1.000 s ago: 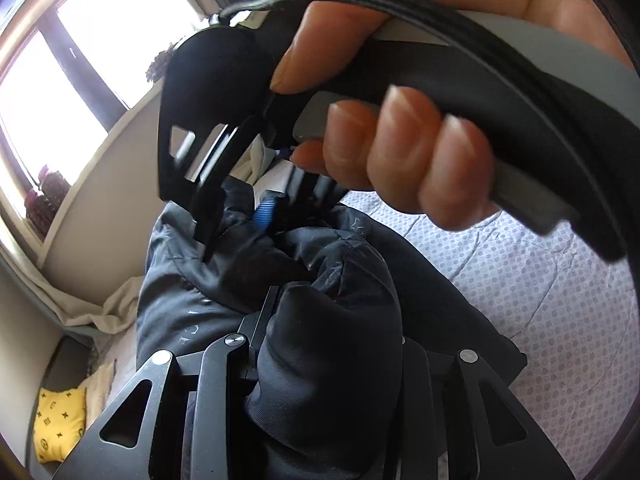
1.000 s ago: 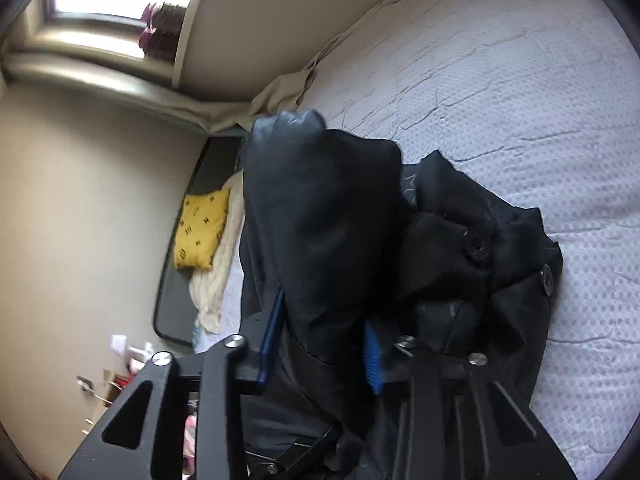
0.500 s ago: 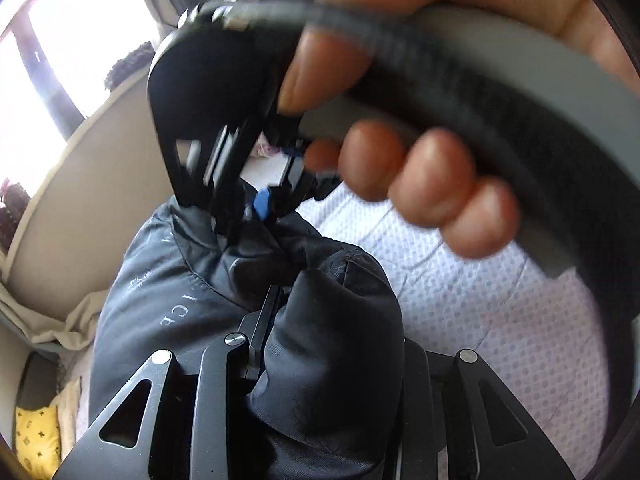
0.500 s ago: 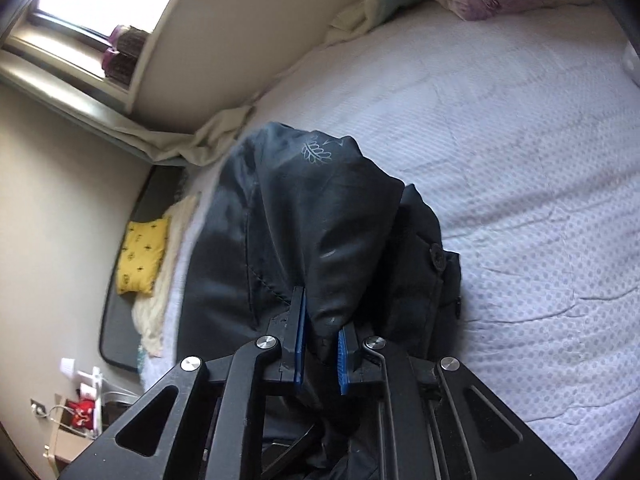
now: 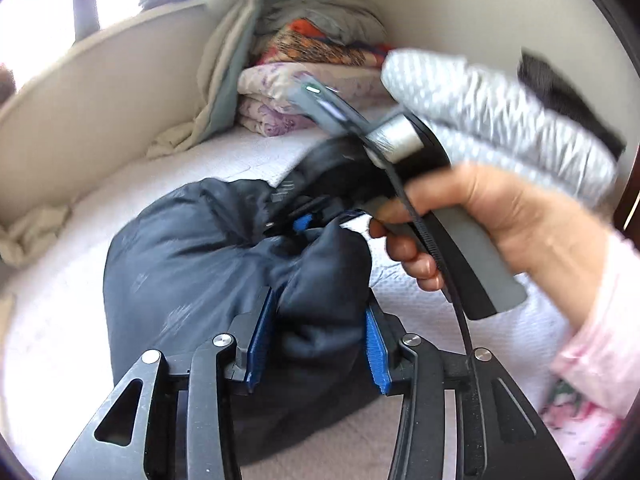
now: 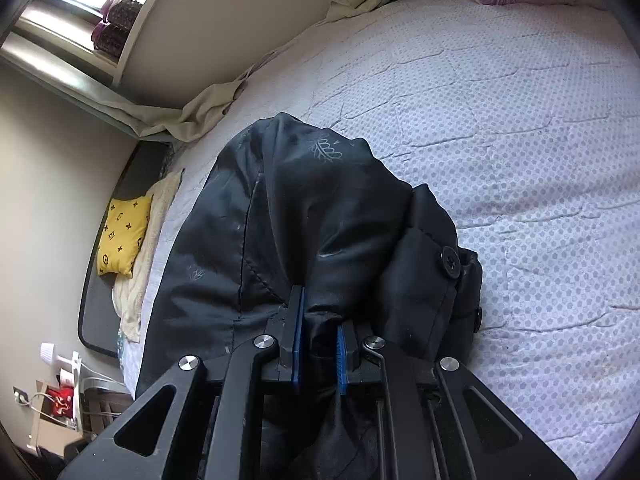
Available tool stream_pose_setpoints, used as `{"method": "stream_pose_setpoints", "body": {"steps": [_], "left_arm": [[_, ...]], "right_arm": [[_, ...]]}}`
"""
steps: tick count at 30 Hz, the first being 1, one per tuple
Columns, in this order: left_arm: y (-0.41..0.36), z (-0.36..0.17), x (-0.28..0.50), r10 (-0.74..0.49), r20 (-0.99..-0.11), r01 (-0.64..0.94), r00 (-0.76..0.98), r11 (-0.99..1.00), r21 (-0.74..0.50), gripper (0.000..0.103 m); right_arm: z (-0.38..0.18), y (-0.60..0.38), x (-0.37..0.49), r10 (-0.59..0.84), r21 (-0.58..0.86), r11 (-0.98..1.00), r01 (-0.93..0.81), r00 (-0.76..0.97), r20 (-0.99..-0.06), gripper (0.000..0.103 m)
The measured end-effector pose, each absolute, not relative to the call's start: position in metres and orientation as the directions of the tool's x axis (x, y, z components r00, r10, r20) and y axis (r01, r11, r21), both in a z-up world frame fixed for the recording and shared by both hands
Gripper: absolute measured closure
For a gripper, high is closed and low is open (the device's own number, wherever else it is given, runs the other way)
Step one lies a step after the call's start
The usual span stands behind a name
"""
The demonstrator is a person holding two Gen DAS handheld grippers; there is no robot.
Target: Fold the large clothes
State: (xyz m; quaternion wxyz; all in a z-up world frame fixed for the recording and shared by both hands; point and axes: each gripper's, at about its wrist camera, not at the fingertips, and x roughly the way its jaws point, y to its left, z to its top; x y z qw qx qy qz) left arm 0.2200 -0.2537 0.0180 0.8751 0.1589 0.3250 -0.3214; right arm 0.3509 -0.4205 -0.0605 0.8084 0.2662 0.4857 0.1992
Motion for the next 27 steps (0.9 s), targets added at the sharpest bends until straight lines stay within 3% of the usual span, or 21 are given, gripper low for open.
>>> {"method": "stream_pose_setpoints", "body": {"steps": [4, 6, 11, 14, 18, 23, 25, 27], "left_arm": [[-0.213, 0.025, 0.221, -0.585, -0.620, 0.645, 0.523, 0.747, -0.161, 0.053], [-0.205, 0.031, 0.208, -0.632, -0.587, 0.660, 0.505, 0.722, -0.209, 0.053], [-0.195, 0.031, 0.230, -0.476, -0.597, 0.548, 0.645, 0.833, -0.072, 0.053], [-0.188, 0.007, 0.263, -0.428, -0.674, 0.515, 0.602, 0.853, -0.082, 0.055], [-0.195, -0.017, 0.269, -0.360, -0.692, 0.489, 0.625, 0.872, -0.012, 0.055], [-0.205, -0.023, 0.264, -0.295, -0.684, 0.461, 0.667, 0.885, 0.067, 0.056], [-0.205, -0.025, 0.266, -0.289, -0.681, 0.450, 0.673, 0.890, 0.067, 0.056], [-0.207, -0.027, 0.266, -0.288, -0.677, 0.449, 0.677, 0.891, 0.069, 0.056]], "right_arm": [[-0.062, -0.418, 0.348, 0.568, 0.614, 0.787, -0.056, 0.452, -0.687, 0.095], [-0.063, -0.418, 0.347, 0.549, 0.600, 0.799, -0.041, 0.456, -0.701, 0.095], [-0.064, -0.418, 0.346, 0.547, 0.600, 0.799, -0.038, 0.461, -0.699, 0.095], [-0.062, -0.416, 0.342, 0.520, 0.569, 0.821, -0.043, 0.467, -0.715, 0.094], [-0.057, -0.412, 0.335, 0.470, 0.517, 0.855, -0.034, 0.473, -0.746, 0.094], [-0.015, -0.398, 0.318, 0.292, 0.350, 0.937, 0.000, 0.555, -0.779, 0.072], [0.012, -0.394, 0.303, 0.197, 0.277, 0.960, 0.025, 0.643, -0.740, 0.071], [0.031, -0.386, 0.289, 0.220, 0.287, 0.958, -0.019, 0.691, -0.689, 0.071]]}}
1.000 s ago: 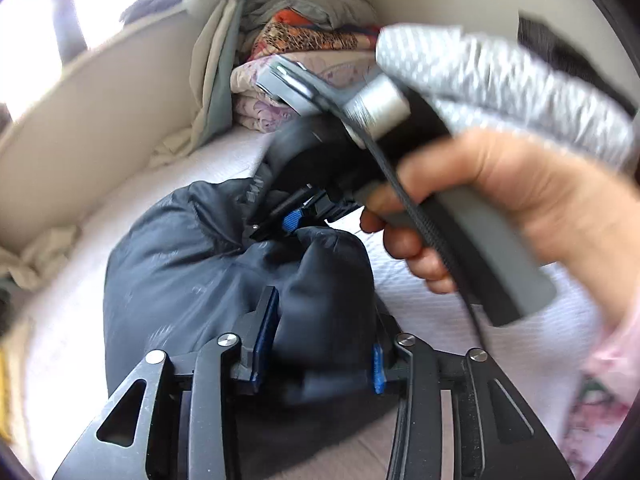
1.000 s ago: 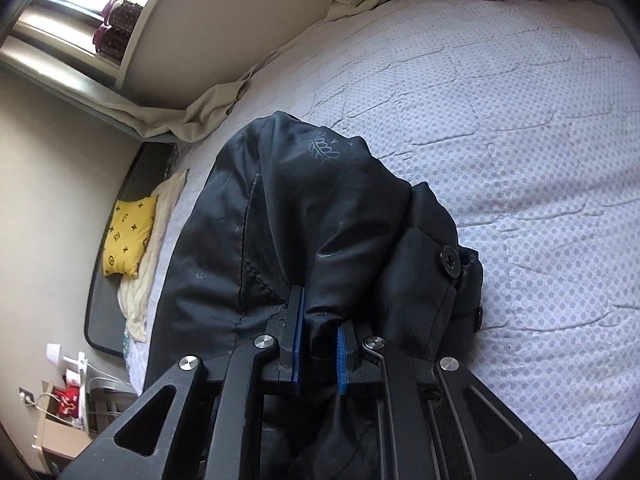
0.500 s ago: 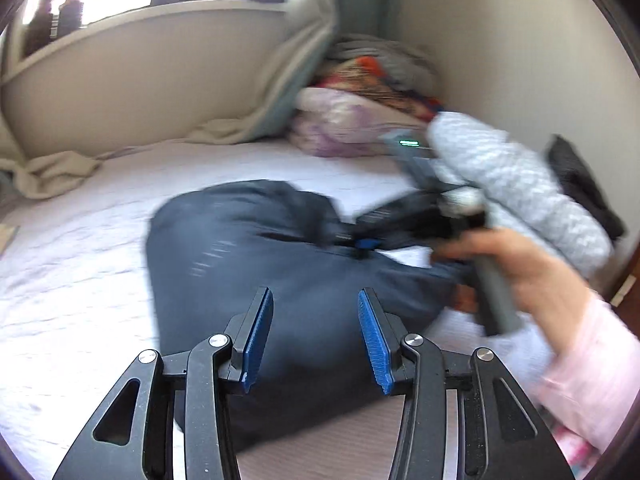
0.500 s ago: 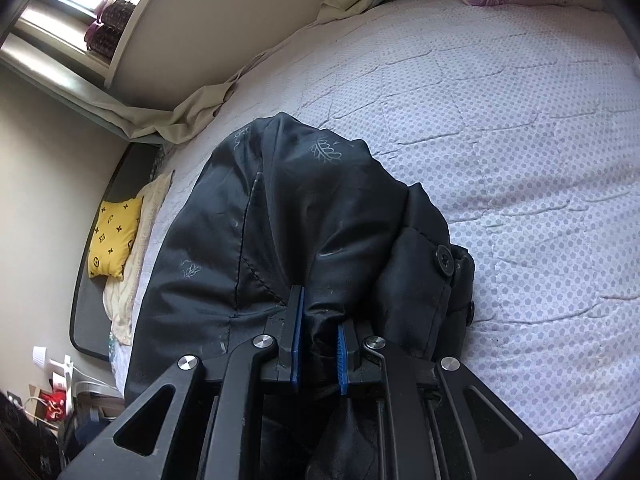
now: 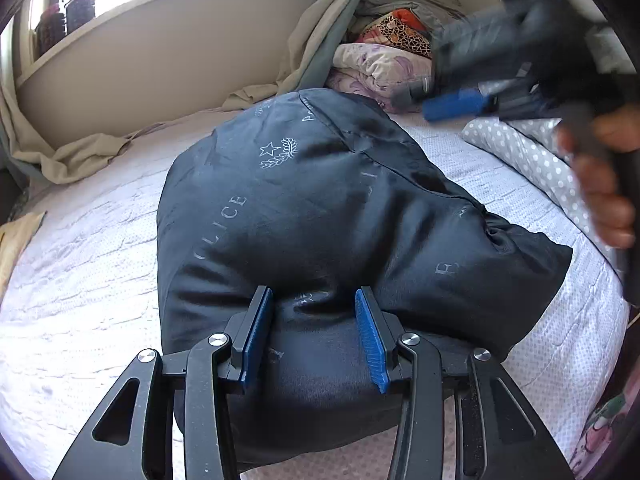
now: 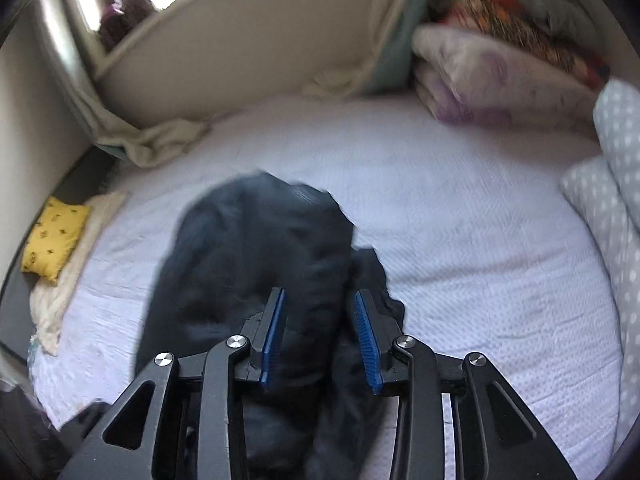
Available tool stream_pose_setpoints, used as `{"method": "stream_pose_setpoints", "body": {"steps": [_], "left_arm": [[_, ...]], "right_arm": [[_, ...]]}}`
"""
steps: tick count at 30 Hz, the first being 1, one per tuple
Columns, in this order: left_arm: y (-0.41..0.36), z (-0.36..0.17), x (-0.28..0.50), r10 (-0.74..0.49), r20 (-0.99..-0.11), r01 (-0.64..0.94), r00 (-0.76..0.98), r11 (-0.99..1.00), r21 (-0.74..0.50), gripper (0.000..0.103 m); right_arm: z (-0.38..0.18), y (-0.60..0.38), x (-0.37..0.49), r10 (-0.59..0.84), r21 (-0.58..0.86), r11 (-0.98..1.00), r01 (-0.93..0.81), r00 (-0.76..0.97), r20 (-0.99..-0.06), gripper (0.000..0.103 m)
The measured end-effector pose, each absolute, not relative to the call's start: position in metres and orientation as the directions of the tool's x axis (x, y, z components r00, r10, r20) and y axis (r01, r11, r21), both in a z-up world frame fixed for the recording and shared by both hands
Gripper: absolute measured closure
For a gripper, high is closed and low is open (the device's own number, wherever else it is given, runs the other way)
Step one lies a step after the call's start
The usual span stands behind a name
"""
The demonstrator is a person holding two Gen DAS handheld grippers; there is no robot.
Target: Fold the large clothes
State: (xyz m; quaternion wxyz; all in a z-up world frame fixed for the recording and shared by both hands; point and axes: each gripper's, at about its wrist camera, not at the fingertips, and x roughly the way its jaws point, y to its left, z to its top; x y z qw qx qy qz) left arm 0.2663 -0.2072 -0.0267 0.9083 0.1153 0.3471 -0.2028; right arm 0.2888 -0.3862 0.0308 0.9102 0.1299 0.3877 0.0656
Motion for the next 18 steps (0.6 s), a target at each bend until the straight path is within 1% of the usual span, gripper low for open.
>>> {"method": "stream_pose_setpoints", "body": {"steps": [2, 3, 4, 5, 6, 7, 9, 12, 18], "left_arm": [[-0.210, -0.029, 0.265, -0.281, -0.672, 0.449, 0.685, 0.889, 0.086, 0.056], [-0.212, -0.030, 0.264, -0.277, -0.669, 0.449, 0.690, 0.888, 0.095, 0.056], [-0.213, -0.031, 0.262, -0.273, -0.665, 0.448, 0.695, 0.888, 0.104, 0.056], [-0.213, -0.032, 0.261, -0.272, -0.664, 0.447, 0.697, 0.888, 0.105, 0.056], [-0.213, -0.033, 0.261, -0.273, -0.664, 0.447, 0.697, 0.889, 0.103, 0.056], [-0.211, -0.033, 0.256, -0.274, -0.664, 0.448, 0.695, 0.888, 0.103, 0.056], [-0.212, -0.036, 0.252, -0.275, -0.665, 0.455, 0.694, 0.884, 0.110, 0.056], [-0.212, -0.034, 0.249, -0.280, -0.664, 0.461, 0.693, 0.880, 0.111, 0.055], [-0.217, -0.040, 0.252, -0.279, -0.664, 0.466, 0.694, 0.877, 0.119, 0.055]], "right_arm": [[0.041, -0.371, 0.276, 0.349, 0.377, 0.919, -0.117, 0.688, -0.637, 0.072], [0.039, -0.363, 0.273, 0.382, 0.395, 0.907, -0.143, 0.673, -0.634, 0.074], [0.035, -0.355, 0.272, 0.389, 0.394, 0.907, -0.150, 0.656, -0.647, 0.078], [0.026, -0.347, 0.271, 0.368, 0.372, 0.918, -0.136, 0.638, -0.676, 0.084], [0.017, -0.341, 0.272, 0.322, 0.329, 0.938, -0.109, 0.623, -0.713, 0.087], [0.007, -0.336, 0.272, 0.262, 0.270, 0.959, -0.082, 0.615, -0.744, 0.091], [-0.009, -0.331, 0.272, 0.192, 0.199, 0.978, -0.057, 0.605, -0.773, 0.093], [-0.019, -0.331, 0.271, 0.148, 0.158, 0.987, -0.040, 0.616, -0.773, 0.095], [-0.050, -0.340, 0.284, 0.141, 0.186, 0.982, 0.012, 0.604, -0.784, 0.095]]}}
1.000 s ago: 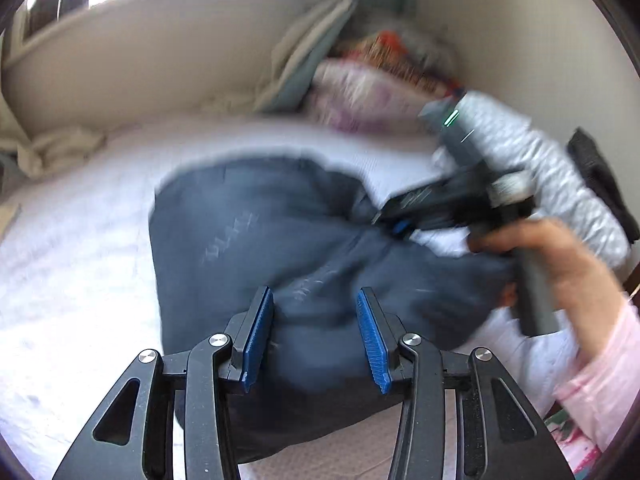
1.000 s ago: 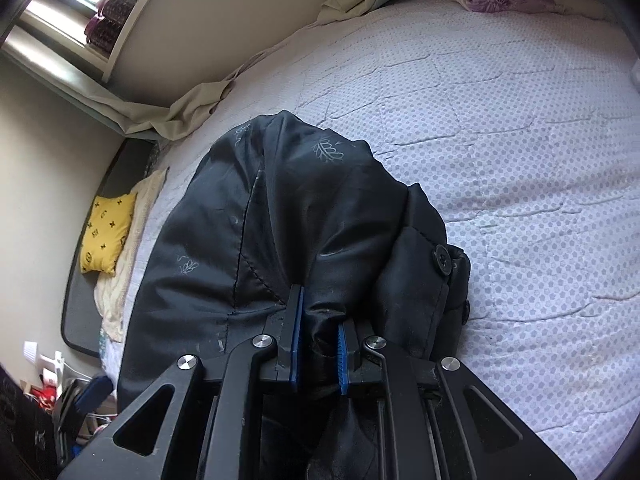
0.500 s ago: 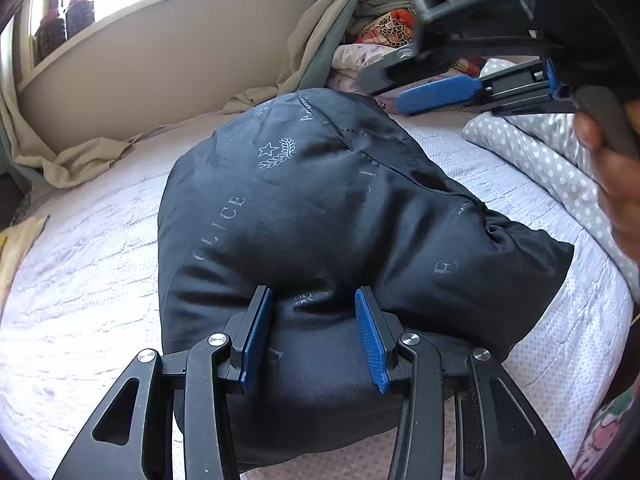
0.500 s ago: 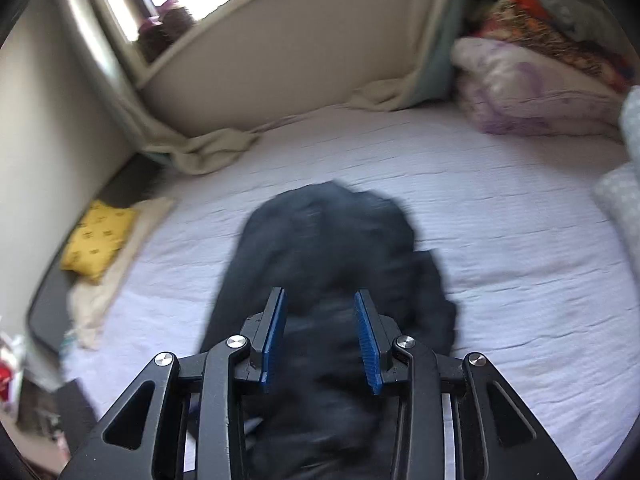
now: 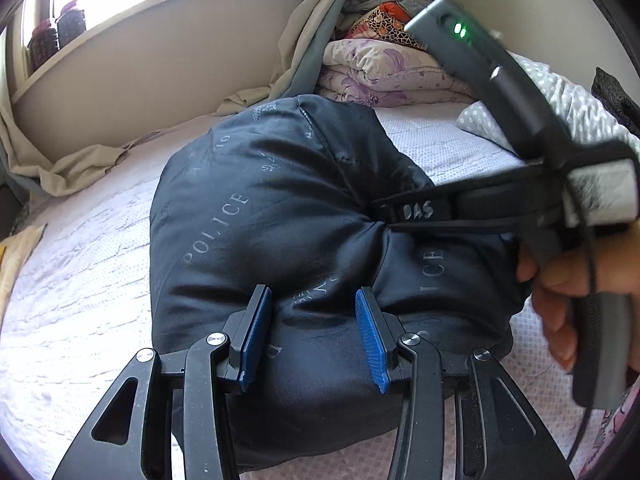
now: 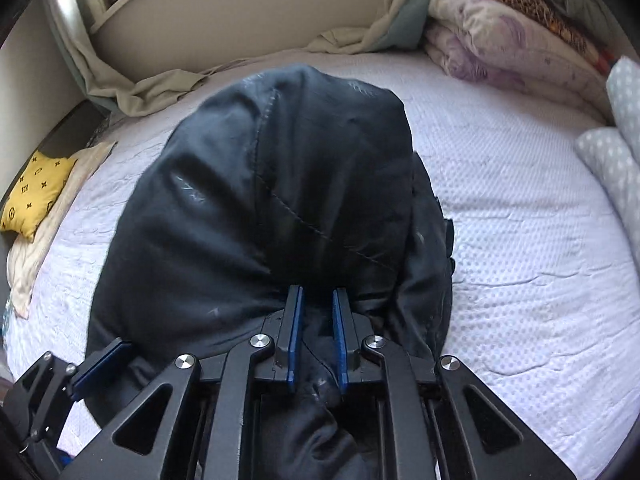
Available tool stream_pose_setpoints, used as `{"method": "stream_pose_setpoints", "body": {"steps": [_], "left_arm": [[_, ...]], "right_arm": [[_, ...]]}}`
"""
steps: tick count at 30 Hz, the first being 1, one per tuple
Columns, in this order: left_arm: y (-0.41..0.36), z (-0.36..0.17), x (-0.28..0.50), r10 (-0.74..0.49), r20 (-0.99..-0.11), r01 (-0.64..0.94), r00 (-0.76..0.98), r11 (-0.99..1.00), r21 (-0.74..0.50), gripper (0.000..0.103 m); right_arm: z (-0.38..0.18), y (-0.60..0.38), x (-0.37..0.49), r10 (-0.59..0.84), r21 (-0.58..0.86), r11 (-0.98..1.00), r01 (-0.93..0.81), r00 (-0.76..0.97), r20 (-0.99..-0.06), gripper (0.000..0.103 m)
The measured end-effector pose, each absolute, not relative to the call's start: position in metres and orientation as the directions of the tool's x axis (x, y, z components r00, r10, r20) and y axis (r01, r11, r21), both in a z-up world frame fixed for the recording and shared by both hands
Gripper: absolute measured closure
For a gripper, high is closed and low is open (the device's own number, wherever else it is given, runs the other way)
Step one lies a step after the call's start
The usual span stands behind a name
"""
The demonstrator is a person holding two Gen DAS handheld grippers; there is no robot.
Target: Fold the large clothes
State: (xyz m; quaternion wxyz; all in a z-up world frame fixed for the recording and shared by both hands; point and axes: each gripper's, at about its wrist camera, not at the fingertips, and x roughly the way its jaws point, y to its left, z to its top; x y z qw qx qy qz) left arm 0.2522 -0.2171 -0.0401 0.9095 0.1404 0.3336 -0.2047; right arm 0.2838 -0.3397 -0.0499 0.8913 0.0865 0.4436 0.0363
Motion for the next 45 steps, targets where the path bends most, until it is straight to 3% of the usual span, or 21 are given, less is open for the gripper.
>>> {"method": "stream_pose_setpoints", "body": {"steps": [11, 18, 19, 22, 23, 27, 31, 38, 45], "left_arm": [[-0.222, -0.050, 0.254, -0.287, -0.644, 0.471, 0.709, 0.873, 0.129, 0.055], [-0.225, -0.046, 0.249, -0.243, -0.651, 0.444, 0.720, 0.881, 0.163, 0.055], [-0.225, -0.045, 0.248, -0.240, -0.652, 0.444, 0.720, 0.880, 0.166, 0.055], [-0.225, -0.044, 0.247, -0.235, -0.657, 0.438, 0.716, 0.884, 0.162, 0.054], [-0.225, -0.043, 0.247, -0.239, -0.659, 0.443, 0.713, 0.882, 0.160, 0.054], [-0.228, -0.042, 0.244, -0.229, -0.664, 0.440, 0.712, 0.882, 0.169, 0.054], [-0.226, -0.039, 0.250, -0.231, -0.672, 0.443, 0.704, 0.882, 0.161, 0.054], [-0.230, -0.045, 0.252, -0.223, -0.678, 0.460, 0.701, 0.867, 0.190, 0.052], [-0.232, -0.049, 0.256, -0.231, -0.685, 0.473, 0.691, 0.861, 0.187, 0.052]], "right_arm": [[-0.081, -0.325, 0.290, 0.041, 0.100, 0.994, 0.053, 0.659, -0.751, 0.100], [-0.064, -0.346, 0.295, 0.156, 0.262, 0.962, 0.072, 0.645, -0.748, 0.098], [-0.051, -0.351, 0.288, 0.178, 0.290, 0.955, 0.069, 0.647, -0.741, 0.093], [-0.017, -0.350, 0.262, 0.171, 0.269, 0.963, 0.036, 0.689, -0.704, 0.059], [-0.005, -0.347, 0.251, 0.147, 0.236, 0.971, 0.028, 0.711, -0.687, 0.058], [0.019, -0.332, 0.213, 0.135, 0.164, 0.986, -0.036, 0.751, -0.647, 0.058], [-0.006, -0.321, 0.199, 0.140, 0.147, 0.988, -0.049, 0.686, -0.714, 0.069], [-0.062, -0.318, 0.211, 0.108, 0.127, 0.992, -0.007, 0.584, -0.805, 0.067], [-0.086, -0.319, 0.228, 0.100, 0.135, 0.991, 0.020, 0.565, -0.819, 0.066]]}}
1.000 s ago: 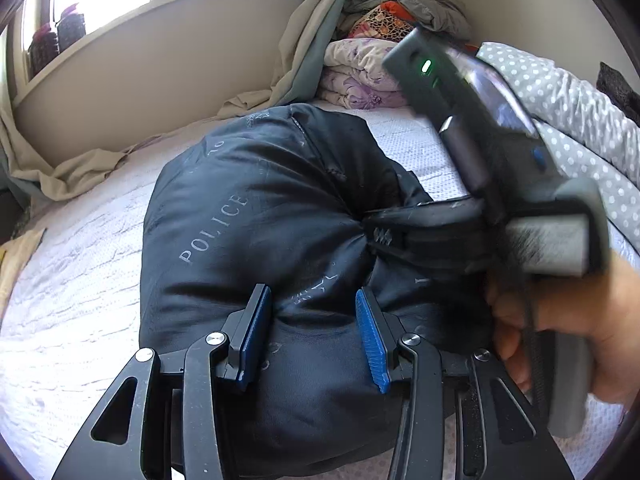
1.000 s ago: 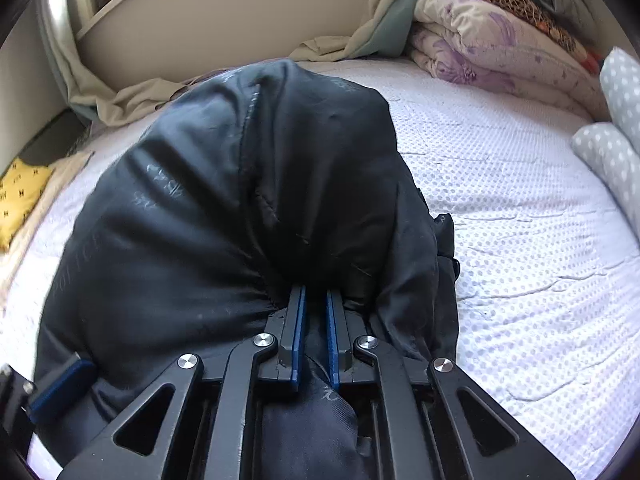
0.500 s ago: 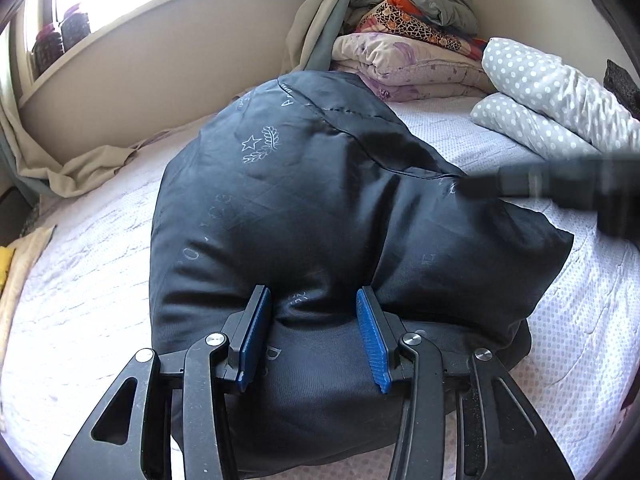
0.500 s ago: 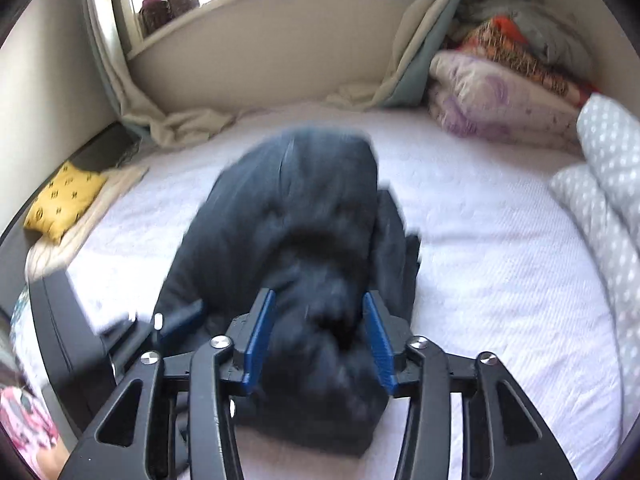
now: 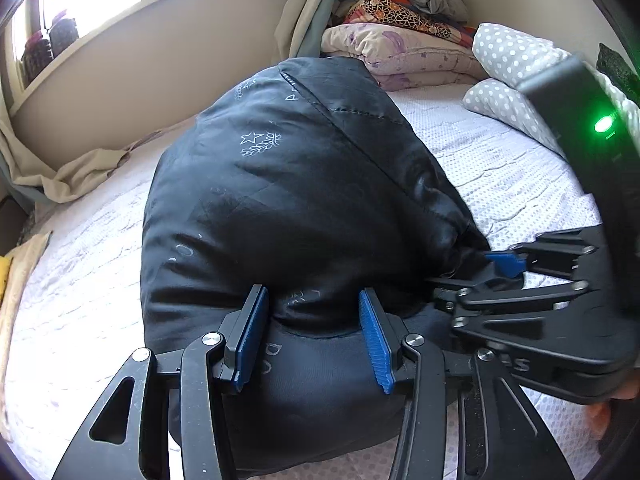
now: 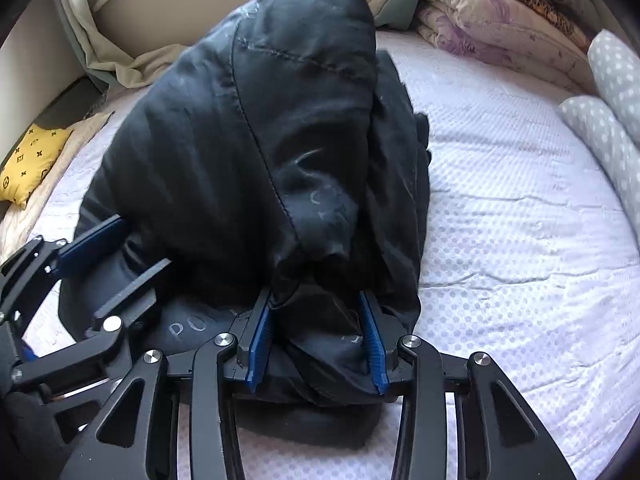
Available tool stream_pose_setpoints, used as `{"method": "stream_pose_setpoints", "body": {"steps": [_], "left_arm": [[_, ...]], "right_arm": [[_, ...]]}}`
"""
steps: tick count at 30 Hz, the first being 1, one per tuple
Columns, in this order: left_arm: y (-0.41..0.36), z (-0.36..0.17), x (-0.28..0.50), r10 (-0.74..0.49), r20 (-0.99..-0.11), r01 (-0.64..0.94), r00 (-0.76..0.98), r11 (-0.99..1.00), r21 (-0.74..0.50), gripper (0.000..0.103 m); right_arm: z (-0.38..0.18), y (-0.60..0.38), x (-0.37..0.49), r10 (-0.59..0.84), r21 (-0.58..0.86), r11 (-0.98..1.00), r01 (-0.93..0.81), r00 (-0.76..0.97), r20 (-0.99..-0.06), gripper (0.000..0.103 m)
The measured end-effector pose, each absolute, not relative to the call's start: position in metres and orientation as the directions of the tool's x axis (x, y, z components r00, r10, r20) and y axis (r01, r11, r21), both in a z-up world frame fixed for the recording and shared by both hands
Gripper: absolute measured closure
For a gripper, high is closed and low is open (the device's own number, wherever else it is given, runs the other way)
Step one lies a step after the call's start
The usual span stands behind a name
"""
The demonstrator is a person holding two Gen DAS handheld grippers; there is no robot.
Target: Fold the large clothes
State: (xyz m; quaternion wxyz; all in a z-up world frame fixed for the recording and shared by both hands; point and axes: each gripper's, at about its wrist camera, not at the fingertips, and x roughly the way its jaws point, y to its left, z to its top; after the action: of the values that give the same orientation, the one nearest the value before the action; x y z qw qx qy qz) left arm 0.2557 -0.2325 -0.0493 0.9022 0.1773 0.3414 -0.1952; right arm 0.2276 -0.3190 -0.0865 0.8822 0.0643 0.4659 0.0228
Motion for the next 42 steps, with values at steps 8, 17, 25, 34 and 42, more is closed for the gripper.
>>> {"method": "stream_pose_setpoints", "body": {"steps": [8, 17, 25, 34, 42], "left_arm": [[-0.188, -0.016, 0.258, -0.342, -0.672, 0.463, 0.657, 0.886, 0.002, 0.039], [-0.108, -0.004, 0.291, -0.304, -0.684, 0.329, 0.663, 0.939, -0.099, 0.017], [-0.095, 0.004, 0.300, -0.329, -0.697, 0.368, 0.638, 0.925, -0.099, 0.016], [-0.102, 0.008, 0.308, -0.342, -0.707, 0.414, 0.619, 0.907, -0.076, 0.017], [-0.122, 0.001, 0.309, -0.360, -0.724, 0.459, 0.588, 0.886, -0.067, 0.016]], "right_arm": [[-0.080, -0.334, 0.228, 0.182, 0.257, 0.965, 0.052, 0.568, -0.802, 0.063], [-0.041, -0.343, 0.213, 0.216, 0.284, 0.958, 0.022, 0.595, -0.774, 0.043], [0.015, -0.326, 0.201, 0.257, 0.306, 0.951, -0.040, 0.651, -0.714, 0.017], [0.060, -0.331, 0.215, 0.230, 0.306, 0.952, -0.024, 0.715, -0.660, 0.012], [0.038, -0.298, 0.267, 0.180, 0.220, 0.976, -0.011, 0.618, -0.766, 0.009]]}}
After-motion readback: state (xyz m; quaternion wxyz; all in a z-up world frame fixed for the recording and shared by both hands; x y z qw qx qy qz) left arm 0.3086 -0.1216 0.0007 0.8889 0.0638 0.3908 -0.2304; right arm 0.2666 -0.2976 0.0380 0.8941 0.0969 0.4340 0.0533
